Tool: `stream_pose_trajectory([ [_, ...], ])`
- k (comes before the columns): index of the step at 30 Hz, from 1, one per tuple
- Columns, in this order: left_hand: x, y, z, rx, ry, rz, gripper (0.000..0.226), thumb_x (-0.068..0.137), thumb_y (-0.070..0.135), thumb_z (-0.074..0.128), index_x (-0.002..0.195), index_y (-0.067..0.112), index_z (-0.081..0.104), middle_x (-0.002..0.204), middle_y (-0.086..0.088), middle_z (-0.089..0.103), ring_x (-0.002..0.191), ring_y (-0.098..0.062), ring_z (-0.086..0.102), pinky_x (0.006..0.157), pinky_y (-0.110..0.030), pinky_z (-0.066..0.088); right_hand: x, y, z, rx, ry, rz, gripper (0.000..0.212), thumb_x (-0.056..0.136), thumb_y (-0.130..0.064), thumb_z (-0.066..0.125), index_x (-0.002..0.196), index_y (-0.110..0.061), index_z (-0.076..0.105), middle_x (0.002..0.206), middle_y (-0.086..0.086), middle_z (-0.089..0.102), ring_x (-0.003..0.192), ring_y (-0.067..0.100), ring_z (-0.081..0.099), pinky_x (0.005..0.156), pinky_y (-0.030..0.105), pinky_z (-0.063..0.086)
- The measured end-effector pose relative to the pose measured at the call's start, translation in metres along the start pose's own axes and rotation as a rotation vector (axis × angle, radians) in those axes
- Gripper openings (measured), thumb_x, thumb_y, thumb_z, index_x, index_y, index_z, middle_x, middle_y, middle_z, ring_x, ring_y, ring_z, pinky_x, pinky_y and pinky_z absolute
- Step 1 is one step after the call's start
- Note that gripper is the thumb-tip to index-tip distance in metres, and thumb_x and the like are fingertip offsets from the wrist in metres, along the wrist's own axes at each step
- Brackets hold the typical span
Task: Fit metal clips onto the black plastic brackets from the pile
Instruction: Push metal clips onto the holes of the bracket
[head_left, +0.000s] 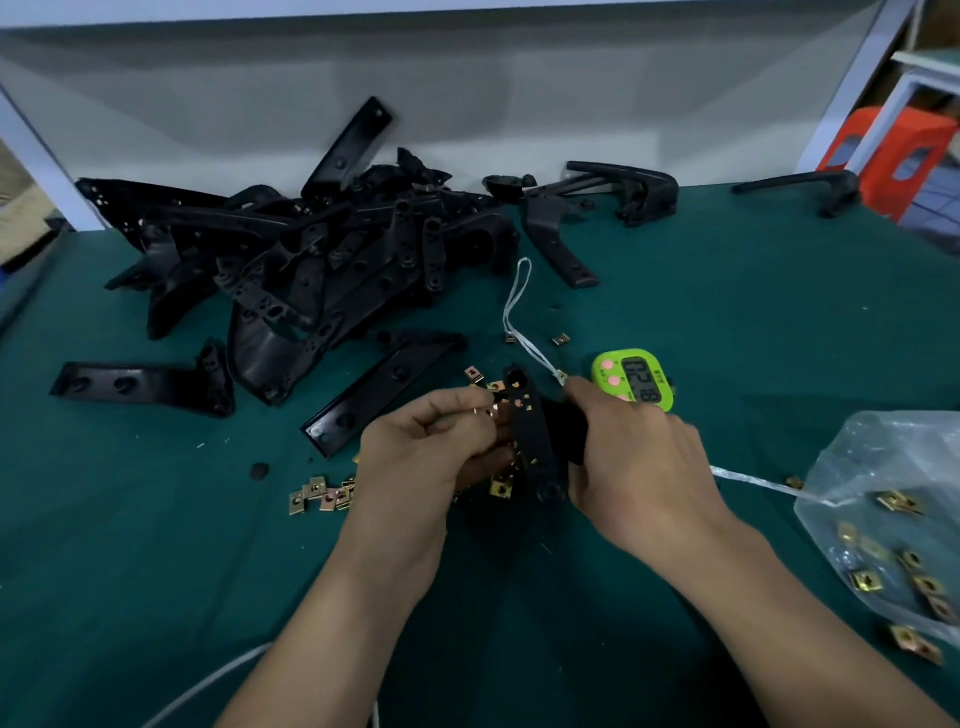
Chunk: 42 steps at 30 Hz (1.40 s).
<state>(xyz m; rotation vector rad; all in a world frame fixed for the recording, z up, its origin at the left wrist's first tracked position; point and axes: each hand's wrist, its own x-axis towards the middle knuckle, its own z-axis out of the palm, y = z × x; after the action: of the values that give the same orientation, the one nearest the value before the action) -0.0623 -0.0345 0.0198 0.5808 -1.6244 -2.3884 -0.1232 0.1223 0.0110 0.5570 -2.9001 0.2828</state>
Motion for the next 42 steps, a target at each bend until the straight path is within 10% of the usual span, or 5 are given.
stream_pose_trajectory([
  [42,-0.0034,-0.002,0.0038,-0.024,-0.084,-0.092,0.024,0.08,0.029,0.071,0.083,0.007,0.081,0.082,-0.014,0.076,0.066,-0.016,0.07,0.057,-0.02,0.056,0.0017,0.0025,-0.0002,0.018,0.017,0.077,0.045,0.068,-0.006,0.063,0.098,-0.035,0.047,0.058,-0.002,0.051,0.053,0.027,0.043,0.053,0.032,0.034],
])
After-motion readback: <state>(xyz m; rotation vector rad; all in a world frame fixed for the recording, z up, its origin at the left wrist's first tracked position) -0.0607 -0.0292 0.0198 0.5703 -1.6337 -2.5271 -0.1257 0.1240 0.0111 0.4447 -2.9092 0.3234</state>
